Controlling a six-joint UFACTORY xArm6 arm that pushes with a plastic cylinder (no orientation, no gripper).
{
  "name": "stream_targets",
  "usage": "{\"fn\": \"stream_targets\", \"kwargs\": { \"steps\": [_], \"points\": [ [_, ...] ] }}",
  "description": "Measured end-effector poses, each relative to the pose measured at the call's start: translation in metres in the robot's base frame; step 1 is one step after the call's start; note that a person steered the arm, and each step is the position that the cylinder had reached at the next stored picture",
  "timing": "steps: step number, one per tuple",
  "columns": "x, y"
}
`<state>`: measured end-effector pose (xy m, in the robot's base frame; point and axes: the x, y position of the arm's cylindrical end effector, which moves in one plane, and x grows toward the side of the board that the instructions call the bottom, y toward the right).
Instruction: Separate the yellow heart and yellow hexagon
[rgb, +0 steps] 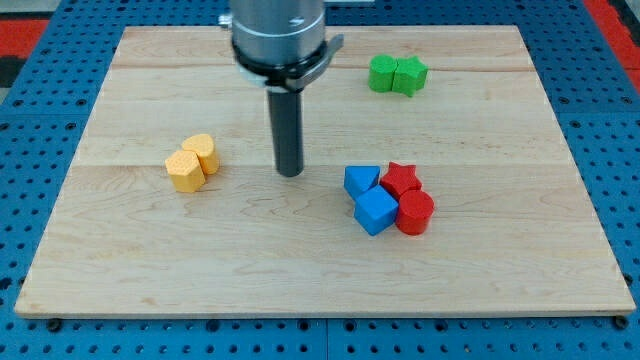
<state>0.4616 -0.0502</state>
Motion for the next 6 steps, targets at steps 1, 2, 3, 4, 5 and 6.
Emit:
{"fn": "stream_targets", "kwargs": {
  "steps": [1, 2, 3, 4, 5, 6],
  "points": [
    [0.027, -0.041],
    [0.035, -0.102],
    [0.022, -0.16],
    [0.012, -0.132],
    [0.012, -0.078],
    [-0.002, -0.061]
  ]
}}
